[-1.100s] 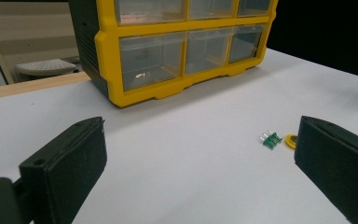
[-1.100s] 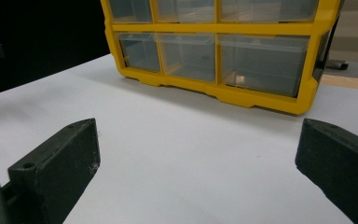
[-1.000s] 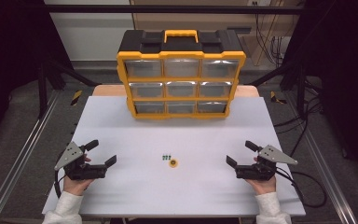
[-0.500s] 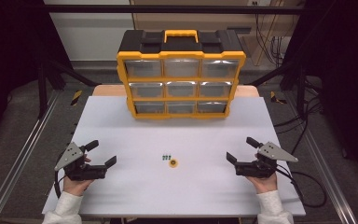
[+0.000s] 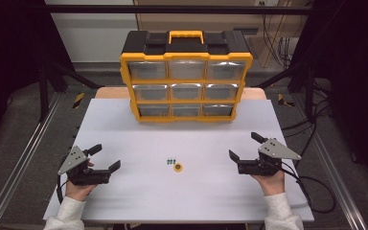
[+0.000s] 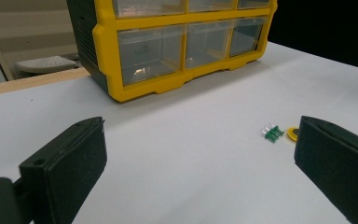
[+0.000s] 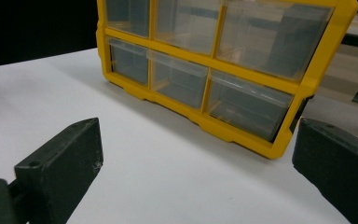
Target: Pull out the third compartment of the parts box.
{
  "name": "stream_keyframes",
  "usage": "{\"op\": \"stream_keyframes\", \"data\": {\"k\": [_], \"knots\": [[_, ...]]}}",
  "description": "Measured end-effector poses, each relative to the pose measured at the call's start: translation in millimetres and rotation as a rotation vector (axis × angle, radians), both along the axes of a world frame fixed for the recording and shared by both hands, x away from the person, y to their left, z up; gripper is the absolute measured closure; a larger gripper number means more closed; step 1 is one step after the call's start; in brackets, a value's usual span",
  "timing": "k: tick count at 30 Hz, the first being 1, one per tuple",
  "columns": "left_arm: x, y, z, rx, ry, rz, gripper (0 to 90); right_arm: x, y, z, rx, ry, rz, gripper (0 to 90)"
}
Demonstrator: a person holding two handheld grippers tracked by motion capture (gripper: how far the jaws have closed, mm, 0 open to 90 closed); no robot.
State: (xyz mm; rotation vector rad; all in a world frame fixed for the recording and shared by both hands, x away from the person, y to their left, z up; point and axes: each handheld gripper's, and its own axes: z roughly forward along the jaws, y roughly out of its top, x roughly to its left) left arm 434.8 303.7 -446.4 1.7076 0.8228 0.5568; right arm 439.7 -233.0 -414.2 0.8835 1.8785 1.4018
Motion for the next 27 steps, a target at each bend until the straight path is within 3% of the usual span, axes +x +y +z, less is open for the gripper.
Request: {"op": "stream_keyframes", "data": {"k": [5, 10, 27], "knots": [[-0.3, -0.1, 0.0, 0.000, -0.002, 0.000, 2.0, 4.9, 6.3, 7.6, -0.071, -0.024, -0.003, 2.5], [-0.2, -0.1, -0.3, 0.003, 0.000, 0.000, 2.1, 9.8, 13.0, 20.5, -0.099, -0.052, 0.000, 2.3], [0.0, -0.4, -0.4, 0.005, 0.000, -0.002, 2.0, 35.8, 36.7, 57.6, -0.333, -0.146, -0.023, 2.1]]}}
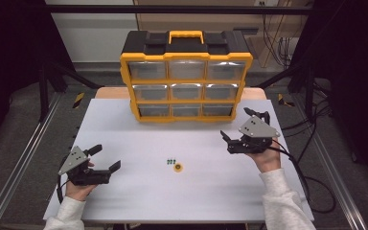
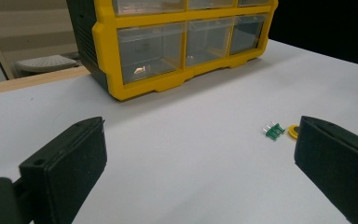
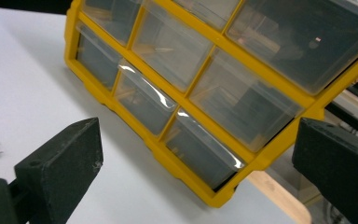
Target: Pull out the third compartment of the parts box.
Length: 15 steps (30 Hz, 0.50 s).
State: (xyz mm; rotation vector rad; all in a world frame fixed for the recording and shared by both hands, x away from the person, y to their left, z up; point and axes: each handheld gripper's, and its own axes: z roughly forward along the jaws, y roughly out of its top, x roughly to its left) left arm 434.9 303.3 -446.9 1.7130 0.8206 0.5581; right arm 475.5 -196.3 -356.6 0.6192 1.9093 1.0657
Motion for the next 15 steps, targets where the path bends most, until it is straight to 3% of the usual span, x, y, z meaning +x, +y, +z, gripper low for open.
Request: {"op": "stream_keyframes", "data": {"k": [15], "knots": [[0.3, 0.0, -0.3, 0.004, 0.002, -0.003, 2.0, 19.2, 22.1, 25.6, -0.271, -0.096, -0.006, 3.2]]}}
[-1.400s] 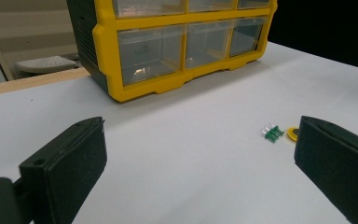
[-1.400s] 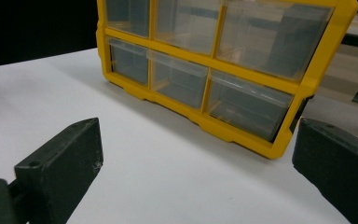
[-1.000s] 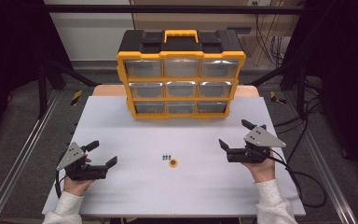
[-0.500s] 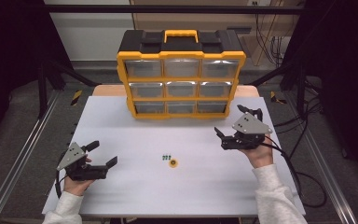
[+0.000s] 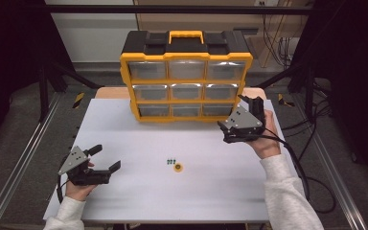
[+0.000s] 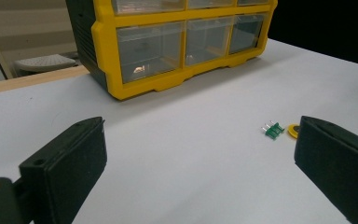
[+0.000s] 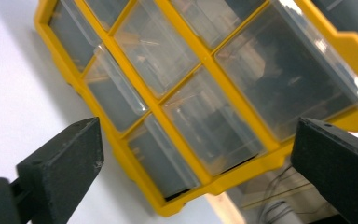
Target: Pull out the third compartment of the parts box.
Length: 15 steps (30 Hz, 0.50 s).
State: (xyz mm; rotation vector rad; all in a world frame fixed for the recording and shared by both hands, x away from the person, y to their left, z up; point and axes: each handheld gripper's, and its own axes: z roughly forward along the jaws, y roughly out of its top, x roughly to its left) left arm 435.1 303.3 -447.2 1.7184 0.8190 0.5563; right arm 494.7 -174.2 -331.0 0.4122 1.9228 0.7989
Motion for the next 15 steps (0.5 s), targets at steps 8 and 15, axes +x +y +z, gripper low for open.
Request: {"op": "stream_keyframes", "data": {"k": [8, 15], "knots": [[-0.2, -0.1, 0.0, 0.003, -0.001, -0.002, 2.0, 8.1, 8.9, 6.8, -0.066, -0.051, 0.003, 3.0], [0.1, -0.4, -0.2, 0.008, 0.001, -0.006, 2.0, 18.8, 15.3, 12.3, -0.153, -0.107, -0.010, 3.7]]}}
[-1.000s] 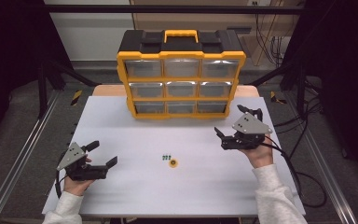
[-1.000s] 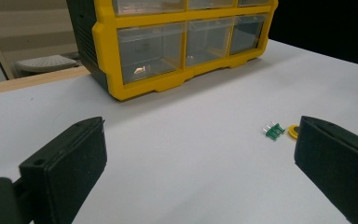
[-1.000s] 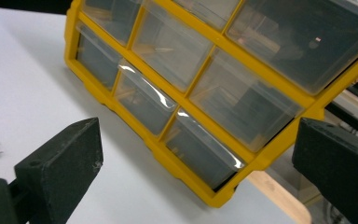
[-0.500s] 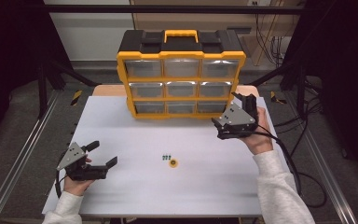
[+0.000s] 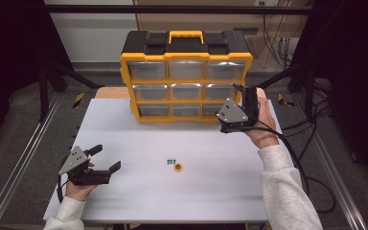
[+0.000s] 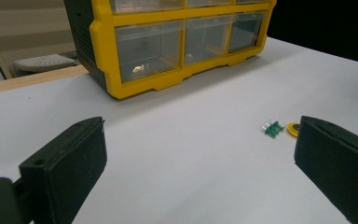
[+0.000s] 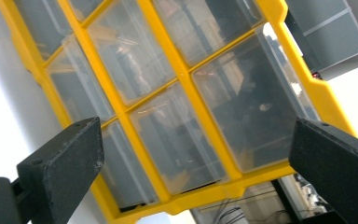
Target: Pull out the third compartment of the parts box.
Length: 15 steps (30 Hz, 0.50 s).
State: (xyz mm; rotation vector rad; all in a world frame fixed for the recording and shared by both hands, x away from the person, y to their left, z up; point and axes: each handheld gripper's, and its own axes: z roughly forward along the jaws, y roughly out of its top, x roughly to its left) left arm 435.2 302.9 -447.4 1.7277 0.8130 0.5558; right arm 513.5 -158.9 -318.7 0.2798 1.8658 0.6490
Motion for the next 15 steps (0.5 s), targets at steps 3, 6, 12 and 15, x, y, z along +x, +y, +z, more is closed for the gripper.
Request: {"op": "stream_keyframes", "data": {"k": [3, 6, 12, 15], "knots": [[0.1, -0.6, -0.4, 0.003, 0.001, -0.001, 2.1, 4.3, 1.1, 2.5, -0.019, -0.015, -0.004, 4.1], [-0.1, -1.3, -0.5, 0.007, 0.000, 0.000, 2.0, 9.3, 3.3, 3.3, -0.072, -0.038, -0.020, 4.6], [0.0, -1.2, -0.7, 0.006, 0.001, -0.001, 2.0, 18.4, 6.2, 4.7, -0.115, -0.079, -0.037, 5.7], [0.2, -1.4, -0.8, 0.008, 0.001, -0.002, 2.0, 23.0, 8.0, 5.8, -0.138, -0.097, -0.044, 5.7]]}}
